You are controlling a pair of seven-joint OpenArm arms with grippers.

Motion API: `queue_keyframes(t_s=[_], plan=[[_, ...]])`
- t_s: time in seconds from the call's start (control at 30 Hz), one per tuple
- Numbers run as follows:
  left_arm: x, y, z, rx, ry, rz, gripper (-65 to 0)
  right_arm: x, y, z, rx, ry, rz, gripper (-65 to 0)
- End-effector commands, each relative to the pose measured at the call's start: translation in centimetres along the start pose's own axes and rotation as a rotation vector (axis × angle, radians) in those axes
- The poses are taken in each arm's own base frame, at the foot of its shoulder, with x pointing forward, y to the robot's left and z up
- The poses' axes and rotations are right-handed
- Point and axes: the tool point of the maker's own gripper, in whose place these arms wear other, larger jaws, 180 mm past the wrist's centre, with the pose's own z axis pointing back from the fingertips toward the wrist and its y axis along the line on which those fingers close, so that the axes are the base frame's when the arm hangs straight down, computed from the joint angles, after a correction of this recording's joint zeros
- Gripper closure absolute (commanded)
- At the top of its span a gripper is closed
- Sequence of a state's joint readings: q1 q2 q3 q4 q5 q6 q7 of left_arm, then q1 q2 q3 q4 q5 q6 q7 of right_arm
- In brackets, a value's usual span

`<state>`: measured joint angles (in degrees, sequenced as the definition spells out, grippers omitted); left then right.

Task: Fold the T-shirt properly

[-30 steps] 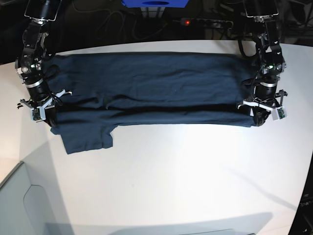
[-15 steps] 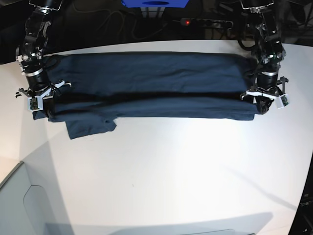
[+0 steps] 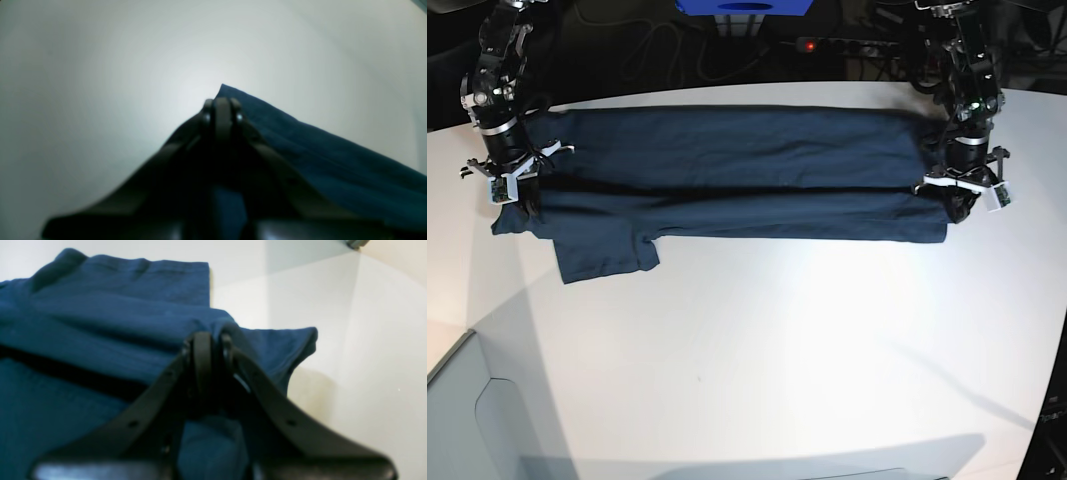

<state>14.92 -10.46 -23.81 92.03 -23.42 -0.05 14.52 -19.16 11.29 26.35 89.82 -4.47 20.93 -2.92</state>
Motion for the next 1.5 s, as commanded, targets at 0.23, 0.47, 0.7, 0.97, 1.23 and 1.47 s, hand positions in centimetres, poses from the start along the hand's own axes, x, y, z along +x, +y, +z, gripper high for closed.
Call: queue_keyframes(t_s=[0.23,0.47,0.7,0.97,1.23,1.47], plan=[[0.4,0.3,0.5,0.003,-0.029,-0.003,0.0,-0.9,-0.5,0.3,-0.007,0.01,-0.007,0.0],[0.5,0.2,0.4,0.003,-0.03,-0.001,0.0,-1.2,-1.7,-1.1,-0.024,0.016,-0.025,0.0],[0.4,0.2,0.4,0.002,-0.028,0.0,0.0,1.1,-3.4,-2.0,-0.048,-0.03,0.002,0.0],[0.5,0.1,0.4,0.001,-0.031,0.0,0.0,1.7,-4.4,-2.8,-0.059,-0.035,0.008,0.0],[0.1,0.4,0.2,0.007,-0.018,0.004,0.0,-0.3,-3.7,-1.9,-0.046,0.012,0.003,-0.2],[0.0,0.4,0.0,0.009,-0.019,0.008,0.0,-1.2,-3.3,-1.5,-0.037,0.036,0.002,-18.5]])
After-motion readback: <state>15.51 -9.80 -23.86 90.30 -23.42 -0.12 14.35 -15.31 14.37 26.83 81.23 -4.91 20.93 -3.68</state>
